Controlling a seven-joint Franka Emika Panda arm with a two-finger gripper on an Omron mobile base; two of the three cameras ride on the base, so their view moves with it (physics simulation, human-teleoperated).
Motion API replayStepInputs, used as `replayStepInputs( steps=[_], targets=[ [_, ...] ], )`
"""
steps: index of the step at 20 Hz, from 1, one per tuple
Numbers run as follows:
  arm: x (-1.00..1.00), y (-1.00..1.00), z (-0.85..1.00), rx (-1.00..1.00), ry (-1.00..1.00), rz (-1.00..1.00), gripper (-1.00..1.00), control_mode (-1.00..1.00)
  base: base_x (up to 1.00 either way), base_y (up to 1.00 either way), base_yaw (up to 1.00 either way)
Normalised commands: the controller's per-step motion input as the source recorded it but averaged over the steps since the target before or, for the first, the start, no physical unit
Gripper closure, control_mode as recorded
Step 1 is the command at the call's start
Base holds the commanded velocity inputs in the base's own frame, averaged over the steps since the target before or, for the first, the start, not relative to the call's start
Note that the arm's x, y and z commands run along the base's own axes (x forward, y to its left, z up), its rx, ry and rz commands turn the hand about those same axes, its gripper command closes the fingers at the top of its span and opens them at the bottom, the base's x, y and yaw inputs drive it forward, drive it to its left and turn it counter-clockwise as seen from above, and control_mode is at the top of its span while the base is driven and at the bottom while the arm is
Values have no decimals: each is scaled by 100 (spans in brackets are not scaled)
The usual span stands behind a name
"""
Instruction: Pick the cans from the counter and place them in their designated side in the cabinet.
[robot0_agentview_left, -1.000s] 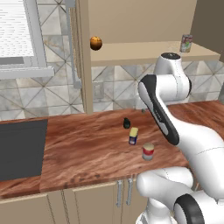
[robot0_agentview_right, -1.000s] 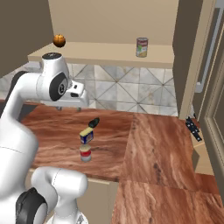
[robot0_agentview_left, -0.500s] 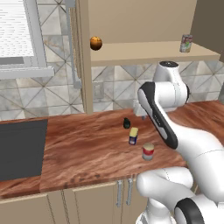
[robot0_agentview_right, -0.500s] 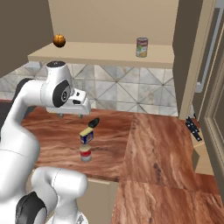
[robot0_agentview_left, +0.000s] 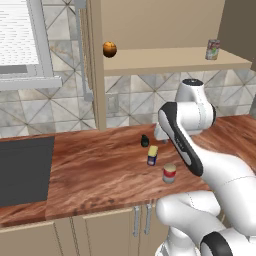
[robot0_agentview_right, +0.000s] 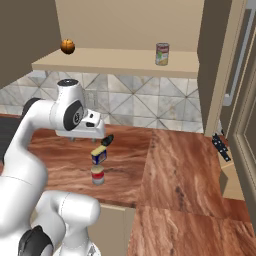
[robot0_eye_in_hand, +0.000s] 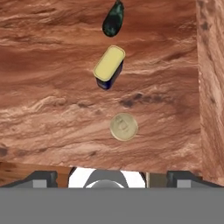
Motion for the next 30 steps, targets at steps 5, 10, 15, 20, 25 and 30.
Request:
replayStepInputs(
  steps=[5, 10, 15, 20, 25, 30],
  targets=[
    [0, -4, -24, 0, 1, 0, -100, -100, 0, 0, 0],
    [0, -3, -18, -1, 0, 0, -100, -100, 0, 0, 0],
    [0, -1, -25, 0, 0, 2, -100, -100, 0, 0, 0],
    [0, -6, -27, 0, 0, 2, -100, -100, 0, 0, 0],
    [3, -8, -26, 0, 0, 4, -100, -100, 0, 0, 0],
    [14, -5, -24, 0, 0, 4, -100, -100, 0, 0, 0]
  ],
)
